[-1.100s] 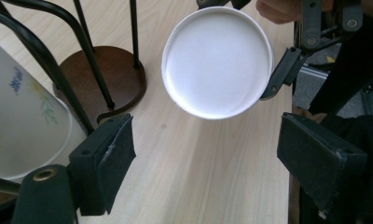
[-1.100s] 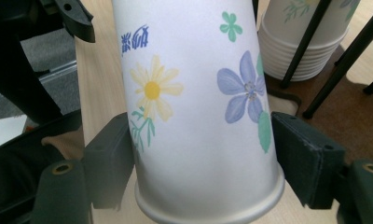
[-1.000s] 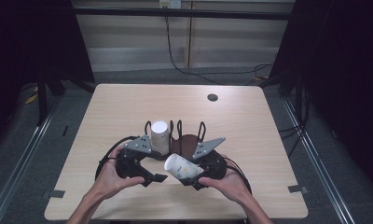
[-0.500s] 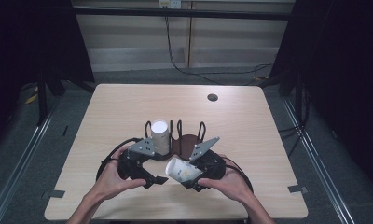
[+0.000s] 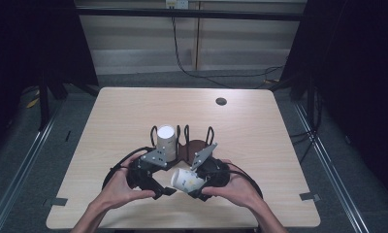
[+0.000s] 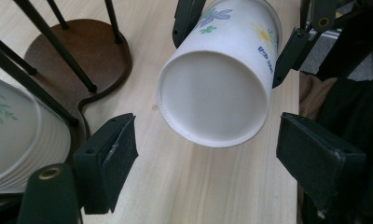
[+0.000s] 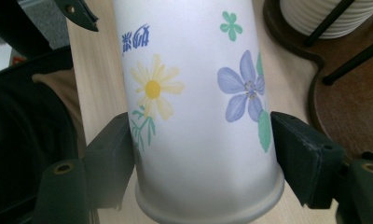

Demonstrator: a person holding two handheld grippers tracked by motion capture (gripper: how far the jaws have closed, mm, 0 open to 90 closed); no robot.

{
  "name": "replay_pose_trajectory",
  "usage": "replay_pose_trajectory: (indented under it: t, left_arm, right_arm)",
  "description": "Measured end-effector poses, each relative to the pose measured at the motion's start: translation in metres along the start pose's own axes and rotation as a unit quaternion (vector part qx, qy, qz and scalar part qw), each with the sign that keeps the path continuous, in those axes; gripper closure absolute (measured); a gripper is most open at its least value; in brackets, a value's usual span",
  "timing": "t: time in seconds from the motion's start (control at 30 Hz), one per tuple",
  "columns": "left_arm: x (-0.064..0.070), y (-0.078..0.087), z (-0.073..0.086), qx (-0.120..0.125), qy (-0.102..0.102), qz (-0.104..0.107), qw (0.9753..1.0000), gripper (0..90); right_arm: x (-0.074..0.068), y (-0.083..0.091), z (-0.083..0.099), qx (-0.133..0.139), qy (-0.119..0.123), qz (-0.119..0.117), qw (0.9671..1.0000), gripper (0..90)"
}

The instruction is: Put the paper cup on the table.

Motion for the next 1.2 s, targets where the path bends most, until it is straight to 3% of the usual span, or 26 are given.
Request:
replay_pose_trajectory:
  t: [0.43,0.5,0.77,0.9,1.2]
  left_arm:
    - [0.007,-0.011,0.001,-0.031,-0.022,0.011,0.9992,20.9]
    - [0.009,-0.009,0.0,-0.031,-0.032,0.012,0.999,19.6]
    - [0.01,-0.016,0.001,-0.041,-0.03,0.015,0.9986,19.9]
    - [0.014,-0.018,0.002,-0.046,-0.043,0.026,0.9977,25.7]
    - [0.014,-0.016,0.001,-0.036,-0.035,0.039,0.998,28.0]
  right_arm:
    - [0.001,-0.006,0.001,-0.044,-0.004,-0.002,0.999,25.8]
    - [0.002,-0.007,0.001,-0.041,-0.002,0.0,0.9991,25.8]
    - [-0.002,-0.012,0.0,-0.047,0.003,-0.014,0.9988,25.8]
    - [-0.002,-0.014,-0.001,-0.046,0.006,-0.017,0.9988,25.8]
    - [-0.008,-0.015,-0.007,-0.046,0.019,-0.033,0.9982,25.9]
Point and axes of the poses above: each handheld gripper's, and its own axes: y roughly backward along the jaws, z roughly out of its underside, x roughly to its right, the point moved 4 cm from there along -y, roughly forward along the jaws, and after that the axes turned 13 degrees about -z, right-handed, at the moved point
